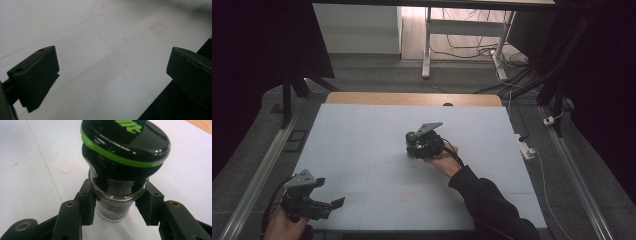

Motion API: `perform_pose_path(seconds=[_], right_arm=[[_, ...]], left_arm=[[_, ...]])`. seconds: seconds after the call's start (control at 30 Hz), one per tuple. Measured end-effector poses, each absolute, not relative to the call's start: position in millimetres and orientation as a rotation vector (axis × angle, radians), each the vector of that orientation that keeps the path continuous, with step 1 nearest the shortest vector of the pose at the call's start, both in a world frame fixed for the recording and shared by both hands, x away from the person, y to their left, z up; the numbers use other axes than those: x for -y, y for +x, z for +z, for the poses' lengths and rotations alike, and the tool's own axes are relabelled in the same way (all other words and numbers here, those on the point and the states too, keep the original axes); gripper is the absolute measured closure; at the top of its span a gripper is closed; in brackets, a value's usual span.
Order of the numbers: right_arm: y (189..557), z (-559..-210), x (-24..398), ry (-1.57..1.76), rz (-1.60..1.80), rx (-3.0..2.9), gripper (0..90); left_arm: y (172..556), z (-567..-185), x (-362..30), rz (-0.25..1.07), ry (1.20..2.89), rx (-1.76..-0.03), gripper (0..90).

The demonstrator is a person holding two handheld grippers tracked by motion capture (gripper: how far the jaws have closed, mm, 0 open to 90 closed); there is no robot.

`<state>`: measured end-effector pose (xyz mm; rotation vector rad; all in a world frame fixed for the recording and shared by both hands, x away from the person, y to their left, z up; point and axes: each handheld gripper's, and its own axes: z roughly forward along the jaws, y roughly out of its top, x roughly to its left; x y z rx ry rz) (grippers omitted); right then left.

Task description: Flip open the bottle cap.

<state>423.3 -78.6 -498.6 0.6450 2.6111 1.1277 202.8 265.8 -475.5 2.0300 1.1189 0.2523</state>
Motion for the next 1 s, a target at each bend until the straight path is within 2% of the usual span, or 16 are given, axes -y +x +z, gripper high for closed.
perform_pose_path(seconds=[0.33,0.5,1.0], right_arm=[[423.4,-498.4,78.7,0.642,1.123,-2.613,52.8],[424.0,-498.0,78.8,0.636,1.120,-2.620,52.8],[424.2,-497.8,78.9,0.635,1.117,-2.624,52.7]], left_arm=[[215.4,-473.5,-254.9,0.271,2.025,-1.031,0.0],[225.0,-473.1,-249.6,0.230,2.004,-1.020,0.0],[266.4,-464.1,-219.4,0.230,2.039,-0.929,0.0]])
